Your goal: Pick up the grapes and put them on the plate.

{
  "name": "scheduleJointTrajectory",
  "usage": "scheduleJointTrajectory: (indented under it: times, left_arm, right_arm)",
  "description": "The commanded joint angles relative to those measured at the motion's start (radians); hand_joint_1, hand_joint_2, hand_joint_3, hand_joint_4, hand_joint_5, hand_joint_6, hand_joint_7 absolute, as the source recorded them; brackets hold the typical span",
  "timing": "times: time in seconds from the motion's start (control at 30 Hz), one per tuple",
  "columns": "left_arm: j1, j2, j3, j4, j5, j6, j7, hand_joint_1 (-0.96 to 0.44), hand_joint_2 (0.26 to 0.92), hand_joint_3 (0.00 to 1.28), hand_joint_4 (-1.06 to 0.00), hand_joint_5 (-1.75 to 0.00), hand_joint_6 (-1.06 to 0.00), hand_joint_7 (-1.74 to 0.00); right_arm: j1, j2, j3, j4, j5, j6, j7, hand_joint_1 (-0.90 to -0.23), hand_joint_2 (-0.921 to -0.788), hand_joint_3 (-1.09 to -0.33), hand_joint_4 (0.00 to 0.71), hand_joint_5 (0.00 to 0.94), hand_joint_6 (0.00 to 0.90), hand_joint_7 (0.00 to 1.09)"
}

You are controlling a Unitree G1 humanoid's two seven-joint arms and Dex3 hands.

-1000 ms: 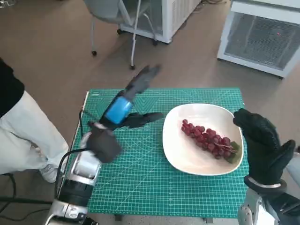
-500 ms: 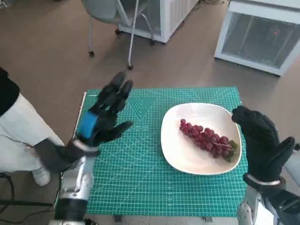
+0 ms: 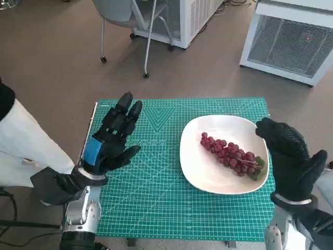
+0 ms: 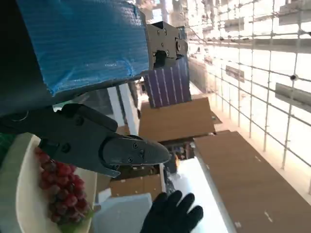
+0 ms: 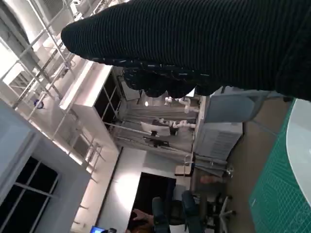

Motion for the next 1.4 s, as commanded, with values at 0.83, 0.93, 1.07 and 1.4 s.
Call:
scheduleJointTrajectory:
  times: [0.83, 0.93, 1.07, 1.4]
  left_arm:
    - [0.024, -0.06, 0.03, 0.0, 0.0, -0.082, -0.01, 0.01, 0.921, 0.17, -0.1, -0.03, -0.19, -0.08]
    - [0.027, -0.057, 0.029, -0.002, -0.001, -0.078, -0.011, 0.01, 0.921, 0.18, -0.1, -0.03, -0.19, -0.09]
    - [0.031, -0.055, 0.028, -0.006, 0.001, -0.074, -0.008, 0.02, 0.921, 0.18, -0.1, -0.02, -0.19, -0.09]
    - [0.046, -0.056, 0.023, -0.015, 0.003, -0.063, -0.002, 0.01, 0.921, 0.18, -0.11, -0.02, -0.18, -0.1]
  right_arm:
    - [-0.016, -0.014, -0.008, 0.008, -0.006, 0.005, 0.015, -0.42, -0.921, -0.594, 0.469, 0.379, 0.196, 0.84]
    - [-0.017, -0.015, -0.008, 0.009, -0.005, 0.005, 0.016, -0.421, -0.921, -0.594, 0.47, 0.38, 0.194, 0.84]
    - [-0.018, -0.017, -0.008, 0.011, -0.003, 0.006, 0.019, -0.421, -0.921, -0.593, 0.472, 0.381, 0.193, 0.84]
    - [-0.018, -0.017, -0.008, 0.008, -0.001, 0.011, 0.019, -0.421, -0.921, -0.592, 0.472, 0.382, 0.193, 0.84]
